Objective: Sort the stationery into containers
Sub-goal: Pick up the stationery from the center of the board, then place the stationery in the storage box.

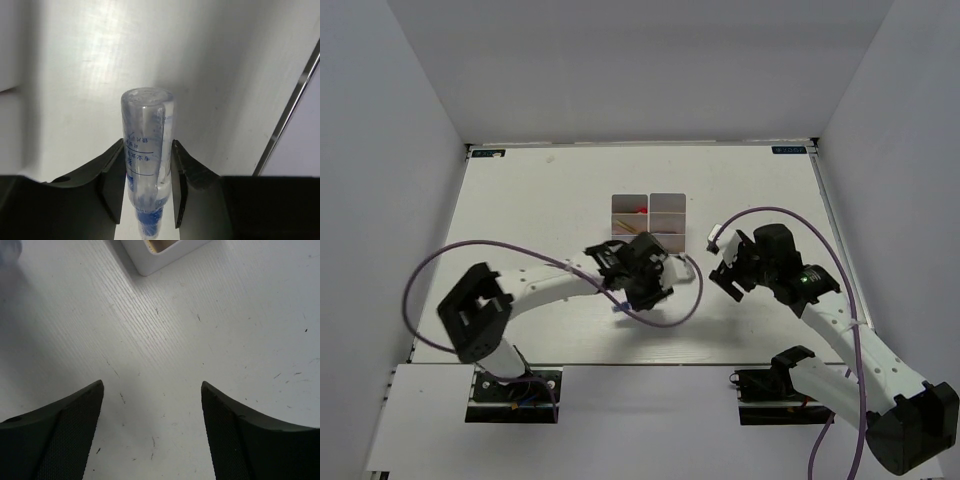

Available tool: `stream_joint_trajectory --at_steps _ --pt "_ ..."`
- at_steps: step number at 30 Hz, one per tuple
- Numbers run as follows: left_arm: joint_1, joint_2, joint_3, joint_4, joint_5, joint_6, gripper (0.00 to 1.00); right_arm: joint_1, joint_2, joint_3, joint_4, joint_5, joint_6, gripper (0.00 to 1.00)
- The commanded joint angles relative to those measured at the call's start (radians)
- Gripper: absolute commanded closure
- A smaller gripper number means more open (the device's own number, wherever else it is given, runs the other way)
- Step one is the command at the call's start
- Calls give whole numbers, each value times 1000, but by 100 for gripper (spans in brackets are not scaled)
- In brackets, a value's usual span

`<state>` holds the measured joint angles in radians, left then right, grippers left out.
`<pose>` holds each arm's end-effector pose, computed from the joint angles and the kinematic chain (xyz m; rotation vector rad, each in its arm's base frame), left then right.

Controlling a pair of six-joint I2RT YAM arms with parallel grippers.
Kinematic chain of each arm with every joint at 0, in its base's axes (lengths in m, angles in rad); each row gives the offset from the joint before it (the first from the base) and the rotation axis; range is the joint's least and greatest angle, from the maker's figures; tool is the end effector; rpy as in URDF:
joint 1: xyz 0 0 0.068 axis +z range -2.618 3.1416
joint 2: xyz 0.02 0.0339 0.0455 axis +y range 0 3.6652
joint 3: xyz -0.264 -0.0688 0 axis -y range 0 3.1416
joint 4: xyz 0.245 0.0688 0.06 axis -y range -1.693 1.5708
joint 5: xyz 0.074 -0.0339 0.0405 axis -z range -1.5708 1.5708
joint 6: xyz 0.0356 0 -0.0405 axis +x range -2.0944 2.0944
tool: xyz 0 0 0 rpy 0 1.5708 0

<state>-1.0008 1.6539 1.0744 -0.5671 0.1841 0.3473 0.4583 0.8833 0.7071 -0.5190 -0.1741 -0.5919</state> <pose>0.1697 -0.2768 0.1933 1.7696 2.1270 -0.4330 0.1658 0.0887 0.2638 -1.2099 1.9047 0.1259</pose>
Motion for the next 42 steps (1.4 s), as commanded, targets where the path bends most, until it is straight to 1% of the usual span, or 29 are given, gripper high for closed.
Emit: stream_joint_trajectory --at_steps 1,2,3,4,5,6,7,9,10,11,12,13,15,16,17,18,19,20,21,22,24,26,28,29,30,31,33,42 --pt "109 -199 -36 81 40 -146 99 -6 0 -11 25 -2 15 20" --pt "129 -274 -50 129 46 -186 99 -9 3 -9 22 -16 15 25" --pt "187 -296 -60 151 54 -198 99 -10 8 -11 19 -27 12 50" --pt "201 -318 -98 217 48 -233 99 -7 8 -14 20 -36 12 71" --pt "233 -357 -125 242 43 -238 99 -6 6 -17 27 -38 17 89" --pt "267 -390 -137 265 40 -243 99 -6 8 -21 28 -41 18 100" --pt "283 -417 -172 336 35 -260 99 -6 14 -24 28 -47 12 100" --pt "355 -448 -198 389 52 -278 99 -6 17 -29 34 -50 15 100" --pt "387 -459 -218 470 96 -304 99 -6 19 -32 36 -54 15 100" --pt "405 -462 -244 496 115 -312 99 -7 23 -34 36 -65 15 100" --pt "421 -470 -267 559 150 -326 99 -6 25 -34 36 -67 14 100" --pt "465 -467 -277 599 167 -376 99 -6 23 -35 36 -71 14 100" --pt "494 -459 -309 727 242 -404 99 -6 34 -37 34 -80 14 99" --pt "534 -447 -315 763 294 -447 99 -6 36 -35 36 -84 12 99" --pt "545 -439 -315 874 314 -470 99 -6 40 -35 33 -85 9 98" --pt "570 -424 -323 912 386 -493 99 -4 43 -35 31 -93 10 98" --pt "580 -405 -323 949 403 -567 99 -6 45 -34 28 -96 6 98" --pt "612 -387 -323 1040 425 -596 99 -4 51 -37 28 -100 6 98" --pt "619 -378 -315 1067 463 -619 99 -4 48 -37 28 -97 4 98" --pt "625 -367 -303 1085 472 -680 99 -7 52 -37 27 -99 1 97" --pt "636 -336 -294 1136 494 -700 99 -4 51 -38 28 -97 0 96" --pt "637 -312 -283 1153 512 -714 99 -4 51 -40 27 -99 -5 96" --pt "636 -292 -284 1176 531 -715 99 -4 54 -40 28 -96 -6 93" --pt "634 -273 -287 1191 547 -719 99 -4 54 -40 28 -94 -8 84" --pt "636 -257 -292 1191 551 -723 99 -6 54 -40 31 -94 -8 80" --pt "634 -247 -303 1257 573 -737 99 -6 57 -41 30 -97 -8 76" --pt "634 -220 -314 1295 581 -752 99 -4 57 -43 28 -99 -9 68" --pt "604 -135 -303 1332 554 -703 99 -6 66 -44 30 -99 -14 66"
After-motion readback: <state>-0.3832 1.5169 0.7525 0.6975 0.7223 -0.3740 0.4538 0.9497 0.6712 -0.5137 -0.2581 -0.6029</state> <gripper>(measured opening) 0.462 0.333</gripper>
